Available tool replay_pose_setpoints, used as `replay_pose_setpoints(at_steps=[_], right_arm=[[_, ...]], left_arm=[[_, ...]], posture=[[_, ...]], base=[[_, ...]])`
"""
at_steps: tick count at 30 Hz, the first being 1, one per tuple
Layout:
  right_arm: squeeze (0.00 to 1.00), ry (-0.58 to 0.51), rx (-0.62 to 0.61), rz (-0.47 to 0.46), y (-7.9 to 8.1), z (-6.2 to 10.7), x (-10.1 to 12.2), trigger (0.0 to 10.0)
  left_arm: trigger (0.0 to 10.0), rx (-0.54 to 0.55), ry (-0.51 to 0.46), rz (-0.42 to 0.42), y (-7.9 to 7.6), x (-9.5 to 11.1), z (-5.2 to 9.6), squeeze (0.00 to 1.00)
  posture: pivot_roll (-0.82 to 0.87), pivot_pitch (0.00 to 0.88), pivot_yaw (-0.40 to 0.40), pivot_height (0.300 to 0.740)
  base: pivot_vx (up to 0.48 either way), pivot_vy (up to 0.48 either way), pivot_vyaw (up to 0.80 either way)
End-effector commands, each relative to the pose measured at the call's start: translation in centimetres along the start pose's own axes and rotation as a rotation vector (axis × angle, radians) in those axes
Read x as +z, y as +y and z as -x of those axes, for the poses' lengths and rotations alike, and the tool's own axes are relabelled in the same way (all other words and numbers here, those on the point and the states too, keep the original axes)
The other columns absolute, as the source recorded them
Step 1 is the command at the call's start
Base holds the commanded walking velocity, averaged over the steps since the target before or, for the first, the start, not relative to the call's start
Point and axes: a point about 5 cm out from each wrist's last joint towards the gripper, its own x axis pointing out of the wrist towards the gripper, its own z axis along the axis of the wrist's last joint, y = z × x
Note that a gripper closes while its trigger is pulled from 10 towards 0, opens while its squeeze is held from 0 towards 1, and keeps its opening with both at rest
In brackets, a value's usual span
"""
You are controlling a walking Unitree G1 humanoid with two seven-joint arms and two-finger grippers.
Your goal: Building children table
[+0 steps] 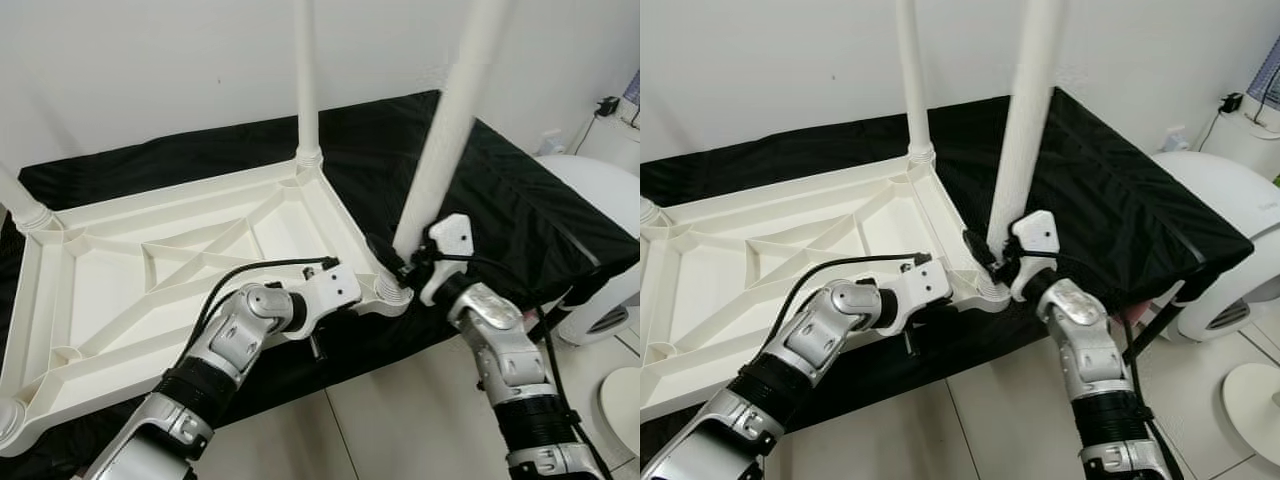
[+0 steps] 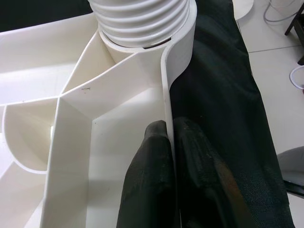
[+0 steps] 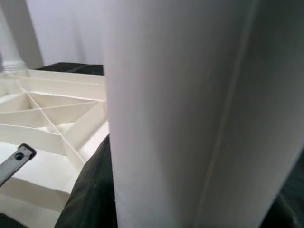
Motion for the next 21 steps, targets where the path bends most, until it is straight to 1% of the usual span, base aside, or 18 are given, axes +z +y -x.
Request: replay_pose_setpoints(at_steps=[1,2,4,5,6,8,9,11,14,16,17,19,21], right_arm=[[0.0,0.152,0.054,-0.104,0.9,1.4,-3.9,10.0],[0.0,0.151,0.064,-0.136,0.7,1.7,-4.2,10.0],[0.0,0.151,0.064,-0.136,0.7,1.7,-4.2,10.0],[0.0,0.149,0.071,-0.159,0.4,1.9,-4.4,10.0],[0.0,0.132,0.08,-0.199,-0.5,2.2,-4.4,10.0],[0.0,0.132,0.08,-0.199,-0.5,2.2,-4.4,10.0],[0.0,0.127,0.092,-0.213,-0.7,2.2,-4.4,10.0],[0.0,0.136,0.126,-0.209,-1.0,2.3,-4.4,10.0],[0.0,0.142,0.141,-0.2,-1.2,2.3,-4.4,10.0],[0.0,0.172,0.156,-0.155,-1.6,1.8,-4.3,10.0],[0.0,0.172,0.156,-0.155,-1.6,1.8,-4.3,10.0],[0.0,0.214,0.172,-0.104,-1.8,1.2,-4.2,10.0],[0.0,0.232,0.186,-0.086,-1.8,1.0,-4.0,10.0]], left_arm=[[10.0,0.039,0.003,0.008,0.0,-0.6,0.2,0.0],[10.0,0.038,0.003,0.007,0.0,-0.6,0.2,0.0],[10.0,0.038,0.003,0.007,0.0,-0.6,0.2,0.0],[10.0,0.037,0.003,0.007,-0.1,-0.6,0.2,0.0],[10.0,0.036,0.003,0.005,-0.1,-0.7,0.2,0.0],[10.0,0.036,0.003,0.005,-0.1,-0.7,0.2,0.0],[10.0,0.035,0.003,0.005,-0.1,-0.6,0.2,0.0],[10.0,0.035,0.003,0.004,-0.1,-0.6,0.2,0.0],[10.0,0.034,0.002,0.004,-0.1,-0.6,0.2,0.0],[10.0,0.034,0.0,0.006,-0.1,-0.5,0.1,0.0],[10.0,0.034,0.0,0.006,-0.1,-0.5,0.1,0.0],[10.0,0.035,-0.001,0.006,-0.1,-0.5,0.1,0.0],[10.0,0.036,-0.001,0.007,-0.1,-0.5,0.2,0.0]], posture=[[-0.1,0.1,0.047,0.74],[-0.1,0.099,0.049,0.74],[-0.1,0.099,0.049,0.74],[-0.1,0.099,0.051,0.74],[-0.1,0.097,0.053,0.74],[-0.1,0.097,0.053,0.74],[-0.1,0.096,0.053,0.74],[-0.1,0.094,0.055,0.74],[-0.1,0.096,0.056,0.74],[-0.1,0.1,0.056,0.74],[-0.1,0.1,0.056,0.74],[-0.1,0.101,0.056,0.74],[-0.1,0.103,0.055,0.74]], base=[[0.0,0.0,0.0],[0.0,0.0,0.0],[0.0,0.0,0.0],[0.0,0.0,0.0],[0.0,0.0,0.0],[0.0,0.0,0.0],[0.0,0.0,0.0],[0.0,0.0,0.0],[0.0,0.0,0.0],[0.0,0.0,0.0],[0.0,0.0,0.0],[0.0,0.0,0.0],[0.0,0.0,0.0]])
